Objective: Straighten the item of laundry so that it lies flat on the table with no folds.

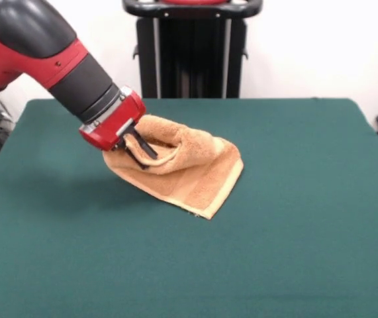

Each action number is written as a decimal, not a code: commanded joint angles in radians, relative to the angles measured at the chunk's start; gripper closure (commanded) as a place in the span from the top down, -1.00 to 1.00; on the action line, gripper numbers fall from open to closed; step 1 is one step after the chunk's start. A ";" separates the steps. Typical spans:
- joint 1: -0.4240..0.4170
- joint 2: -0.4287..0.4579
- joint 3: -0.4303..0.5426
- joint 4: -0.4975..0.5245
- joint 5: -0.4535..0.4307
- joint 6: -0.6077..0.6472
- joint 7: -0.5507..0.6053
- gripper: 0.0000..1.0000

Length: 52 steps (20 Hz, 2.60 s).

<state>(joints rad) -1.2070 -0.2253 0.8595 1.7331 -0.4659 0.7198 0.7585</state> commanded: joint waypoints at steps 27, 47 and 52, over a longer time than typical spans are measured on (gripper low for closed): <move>-0.239 0.263 0.281 0.088 -0.231 0.017 -0.335 -1.00; -0.168 0.214 0.244 -0.009 -0.247 0.024 -0.202 -1.00; -0.140 0.199 0.208 -0.030 -0.258 0.016 -0.182 -1.00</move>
<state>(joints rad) -1.4286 -0.0190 1.1462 1.8384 -0.6793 0.6465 0.7581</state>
